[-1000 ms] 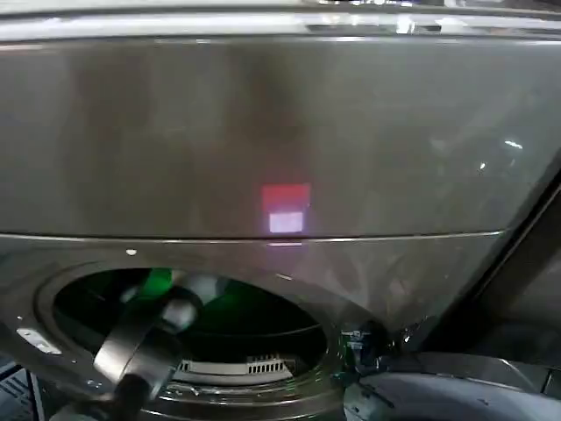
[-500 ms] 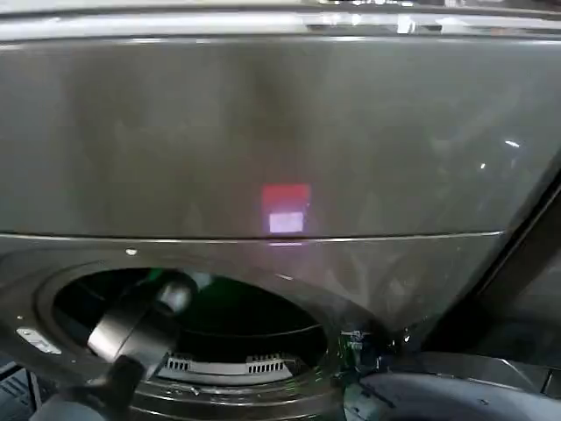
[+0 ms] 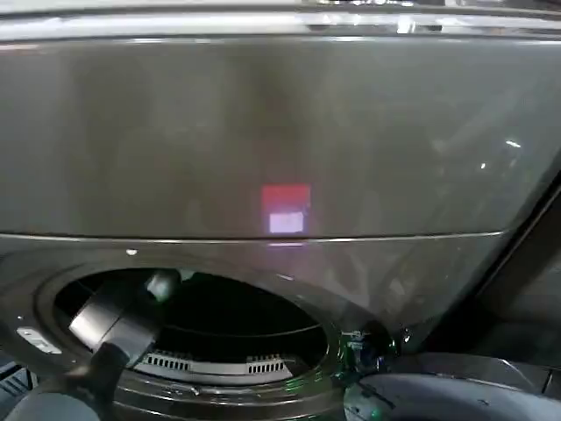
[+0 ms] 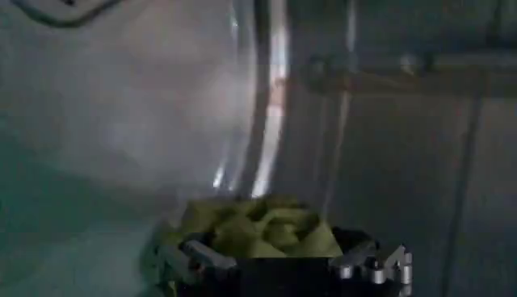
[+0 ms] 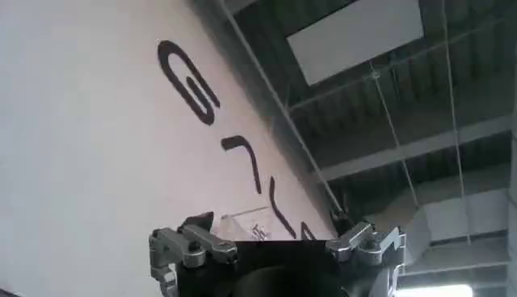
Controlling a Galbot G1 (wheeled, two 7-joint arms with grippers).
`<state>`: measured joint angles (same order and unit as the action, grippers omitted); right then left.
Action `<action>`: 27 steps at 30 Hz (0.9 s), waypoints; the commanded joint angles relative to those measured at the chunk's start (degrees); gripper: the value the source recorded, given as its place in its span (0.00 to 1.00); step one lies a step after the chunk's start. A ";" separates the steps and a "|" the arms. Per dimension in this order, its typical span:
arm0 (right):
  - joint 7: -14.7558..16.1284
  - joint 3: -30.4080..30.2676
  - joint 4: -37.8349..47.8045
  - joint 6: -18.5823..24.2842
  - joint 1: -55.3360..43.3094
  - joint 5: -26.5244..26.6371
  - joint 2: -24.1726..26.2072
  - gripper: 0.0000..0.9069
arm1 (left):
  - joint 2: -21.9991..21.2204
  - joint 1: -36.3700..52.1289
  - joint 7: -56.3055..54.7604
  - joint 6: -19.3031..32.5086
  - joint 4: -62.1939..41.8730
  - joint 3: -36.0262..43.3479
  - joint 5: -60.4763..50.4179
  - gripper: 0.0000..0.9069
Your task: Grasp the clothes from the dryer.
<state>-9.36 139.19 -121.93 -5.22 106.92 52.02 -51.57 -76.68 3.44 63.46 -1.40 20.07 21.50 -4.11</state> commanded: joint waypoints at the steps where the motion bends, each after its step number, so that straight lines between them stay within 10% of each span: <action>1: 0.03 0.06 0.08 0.01 0.02 -0.07 -0.15 1.00 | 0.82 0.17 2.47 -0.07 -0.45 1.19 -2.14 0.00; 27: -1.03 1.08 0.28 -1.40 0.45 0.12 -0.19 1.00 | 0.68 0.23 1.46 0.25 -1.17 -0.15 -4.29 0.00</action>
<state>-10.19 140.05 -121.61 -6.16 107.35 52.01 -51.79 -75.83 4.04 67.12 -0.82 18.97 22.16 -8.44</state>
